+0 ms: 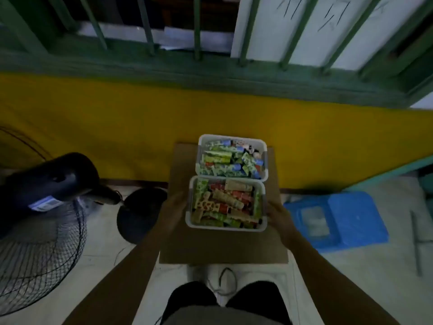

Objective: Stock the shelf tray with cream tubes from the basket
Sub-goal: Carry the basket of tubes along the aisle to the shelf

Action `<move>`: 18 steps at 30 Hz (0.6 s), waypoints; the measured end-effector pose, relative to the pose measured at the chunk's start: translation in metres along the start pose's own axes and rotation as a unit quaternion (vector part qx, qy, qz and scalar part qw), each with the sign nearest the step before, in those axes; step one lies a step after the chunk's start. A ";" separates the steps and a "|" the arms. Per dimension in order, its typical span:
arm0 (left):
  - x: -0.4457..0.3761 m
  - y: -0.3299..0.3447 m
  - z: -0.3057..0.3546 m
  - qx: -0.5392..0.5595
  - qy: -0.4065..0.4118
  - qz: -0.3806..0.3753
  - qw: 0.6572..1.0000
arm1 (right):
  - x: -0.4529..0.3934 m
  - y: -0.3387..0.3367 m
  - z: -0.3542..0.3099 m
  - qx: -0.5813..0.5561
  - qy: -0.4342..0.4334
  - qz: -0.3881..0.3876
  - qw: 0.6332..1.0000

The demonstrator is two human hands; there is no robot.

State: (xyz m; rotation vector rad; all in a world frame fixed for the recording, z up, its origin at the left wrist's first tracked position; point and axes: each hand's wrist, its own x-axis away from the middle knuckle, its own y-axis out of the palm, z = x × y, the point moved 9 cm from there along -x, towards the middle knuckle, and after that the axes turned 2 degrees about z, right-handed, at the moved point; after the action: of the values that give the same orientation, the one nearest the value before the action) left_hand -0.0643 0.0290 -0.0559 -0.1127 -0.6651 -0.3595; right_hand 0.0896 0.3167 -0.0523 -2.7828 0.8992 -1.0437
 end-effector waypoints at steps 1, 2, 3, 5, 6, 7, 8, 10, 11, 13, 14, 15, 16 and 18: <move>-0.003 0.007 -0.001 0.048 -0.004 -0.028 0.998 | -0.003 0.000 0.003 -0.007 0.018 0.017 1.000; -0.006 0.009 0.004 0.045 0.008 -0.037 0.998 | -0.007 0.000 0.005 0.000 0.035 0.026 0.999; -0.007 0.010 0.008 0.043 0.015 -0.039 0.998 | -0.009 0.001 0.005 -0.002 0.040 0.021 0.999; -0.007 0.013 0.013 0.010 0.023 -0.037 0.999 | -0.009 0.005 0.000 0.002 0.034 0.006 0.999; -0.008 0.011 0.016 -0.005 0.035 -0.033 0.999 | -0.009 0.005 -0.004 0.006 0.027 0.003 1.000; -0.010 0.010 0.013 0.003 0.036 -0.036 0.999 | -0.009 0.005 -0.006 0.008 0.021 0.001 1.000; -0.011 0.008 0.013 0.007 0.036 -0.038 0.999 | -0.006 0.006 -0.010 0.015 0.019 -0.004 1.000; -0.013 0.008 0.012 0.017 0.023 -0.043 0.999 | -0.009 0.006 -0.011 0.008 0.027 -0.008 1.000; -0.014 0.009 0.010 0.011 0.022 -0.049 0.999 | -0.009 0.006 -0.012 0.001 0.030 -0.006 1.000; -0.012 0.012 0.010 0.007 0.018 -0.069 0.997 | -0.008 0.005 -0.010 -0.007 0.043 -0.001 0.999; -0.011 0.012 0.009 0.005 0.013 -0.073 0.997 | -0.007 0.006 -0.009 -0.008 0.053 -0.008 0.999; -0.012 0.011 0.008 -0.002 0.010 -0.073 0.997 | -0.006 0.008 -0.009 -0.008 0.058 -0.023 0.998; -0.012 0.009 0.007 -0.002 0.005 -0.072 0.997 | -0.003 0.010 -0.010 0.001 0.062 -0.040 0.997; -0.011 0.008 0.006 -0.008 -0.003 -0.070 0.998 | 0.000 0.011 -0.009 0.001 0.070 -0.059 0.996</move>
State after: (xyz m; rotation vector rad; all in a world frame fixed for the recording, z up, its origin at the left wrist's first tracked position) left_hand -0.0729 0.0412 -0.0585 -0.0828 -0.6775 -0.4994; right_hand 0.0785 0.3095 -0.0483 -2.8200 0.7525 -1.2697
